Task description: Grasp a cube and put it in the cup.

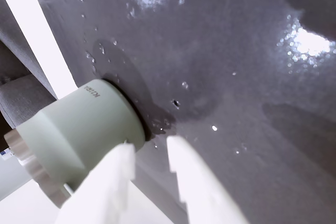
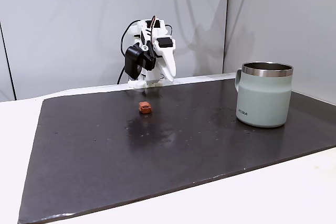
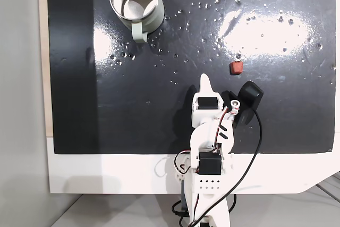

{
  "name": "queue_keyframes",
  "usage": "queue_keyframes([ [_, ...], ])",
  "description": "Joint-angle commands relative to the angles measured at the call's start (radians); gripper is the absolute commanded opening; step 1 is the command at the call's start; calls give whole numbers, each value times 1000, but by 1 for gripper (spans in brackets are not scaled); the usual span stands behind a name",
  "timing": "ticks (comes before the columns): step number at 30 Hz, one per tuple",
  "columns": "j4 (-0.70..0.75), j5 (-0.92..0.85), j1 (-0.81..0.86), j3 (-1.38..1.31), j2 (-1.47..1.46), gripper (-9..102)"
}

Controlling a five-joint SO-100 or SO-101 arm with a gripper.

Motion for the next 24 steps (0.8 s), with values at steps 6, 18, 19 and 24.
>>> queue_keyframes([
  [6,0,-9,-9,-6,9,0],
  [18,2,-5,-3,-8,9,0],
  [19,2,-11,-2,-9,9,0],
  [24,110,-6,31,-109,9,0],
])
